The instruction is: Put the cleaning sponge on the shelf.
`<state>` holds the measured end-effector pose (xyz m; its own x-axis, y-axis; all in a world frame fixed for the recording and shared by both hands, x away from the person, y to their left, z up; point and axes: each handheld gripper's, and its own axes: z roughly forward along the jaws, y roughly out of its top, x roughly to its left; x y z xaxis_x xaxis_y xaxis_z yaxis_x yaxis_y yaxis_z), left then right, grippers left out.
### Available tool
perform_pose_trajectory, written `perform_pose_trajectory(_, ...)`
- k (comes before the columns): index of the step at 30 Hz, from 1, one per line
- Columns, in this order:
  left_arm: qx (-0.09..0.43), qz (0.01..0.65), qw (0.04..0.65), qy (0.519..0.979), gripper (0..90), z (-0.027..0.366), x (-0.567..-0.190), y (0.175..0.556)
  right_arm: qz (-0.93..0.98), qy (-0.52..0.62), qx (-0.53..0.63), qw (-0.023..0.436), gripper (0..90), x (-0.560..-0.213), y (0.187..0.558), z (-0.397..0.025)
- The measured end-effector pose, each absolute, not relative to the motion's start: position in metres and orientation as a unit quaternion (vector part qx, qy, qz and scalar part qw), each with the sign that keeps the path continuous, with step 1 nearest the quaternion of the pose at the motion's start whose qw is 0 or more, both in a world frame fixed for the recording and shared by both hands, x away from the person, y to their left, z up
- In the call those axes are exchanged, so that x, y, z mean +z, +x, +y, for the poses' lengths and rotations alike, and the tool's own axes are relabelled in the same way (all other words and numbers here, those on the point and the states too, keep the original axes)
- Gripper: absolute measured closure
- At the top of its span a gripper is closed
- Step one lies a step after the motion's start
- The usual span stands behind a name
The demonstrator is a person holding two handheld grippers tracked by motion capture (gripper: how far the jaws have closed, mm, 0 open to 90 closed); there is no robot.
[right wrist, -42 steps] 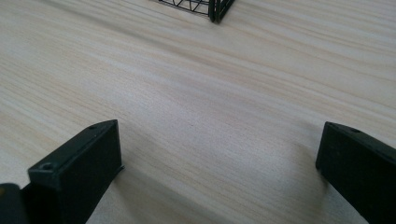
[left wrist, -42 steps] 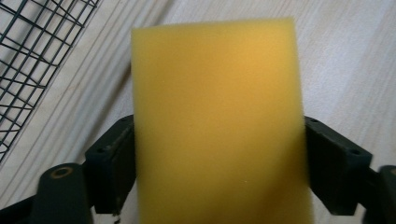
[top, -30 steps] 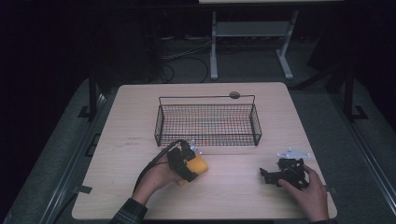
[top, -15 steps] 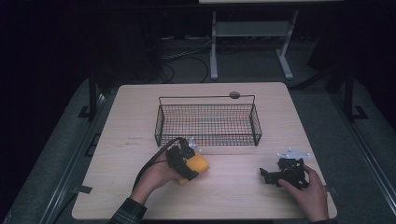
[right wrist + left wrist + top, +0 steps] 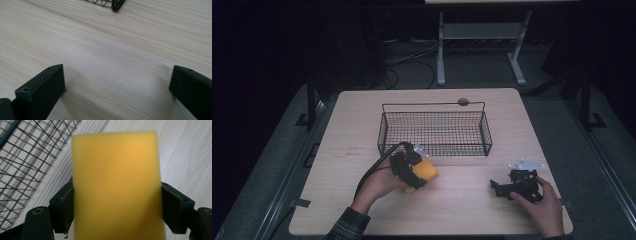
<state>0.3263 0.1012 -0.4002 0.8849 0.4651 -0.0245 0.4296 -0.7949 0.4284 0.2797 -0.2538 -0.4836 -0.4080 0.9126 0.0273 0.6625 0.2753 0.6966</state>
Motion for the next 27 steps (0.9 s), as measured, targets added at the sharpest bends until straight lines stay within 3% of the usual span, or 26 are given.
perform_pose_trajectory(27,0.046,0.227,0.237,0.943,23.4,0.094,-0.365,0.344,0.775,0.507,0.322,0.194,0.0,-0.484,0.28,-0.254)
